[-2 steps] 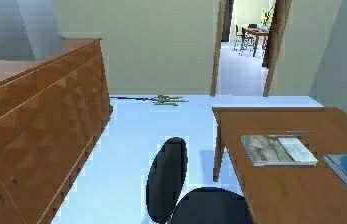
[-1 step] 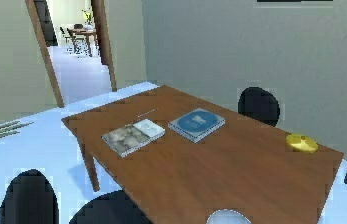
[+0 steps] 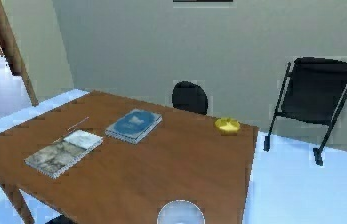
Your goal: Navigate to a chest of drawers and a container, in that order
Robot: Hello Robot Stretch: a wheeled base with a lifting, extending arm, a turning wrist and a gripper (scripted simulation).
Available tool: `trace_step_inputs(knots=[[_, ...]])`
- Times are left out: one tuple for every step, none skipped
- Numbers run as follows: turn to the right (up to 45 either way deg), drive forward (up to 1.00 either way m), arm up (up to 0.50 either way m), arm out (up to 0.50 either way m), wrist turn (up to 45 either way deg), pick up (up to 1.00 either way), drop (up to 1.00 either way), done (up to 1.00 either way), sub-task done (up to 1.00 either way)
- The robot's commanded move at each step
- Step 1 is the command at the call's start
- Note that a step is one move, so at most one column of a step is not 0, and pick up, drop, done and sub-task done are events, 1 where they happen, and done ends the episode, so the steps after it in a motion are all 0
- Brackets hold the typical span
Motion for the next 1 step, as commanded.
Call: trace_step_inputs(knots=[[0.0, 0.00, 0.00, 0.00, 0.0, 0.00, 0.00, 1.00, 0.00]])
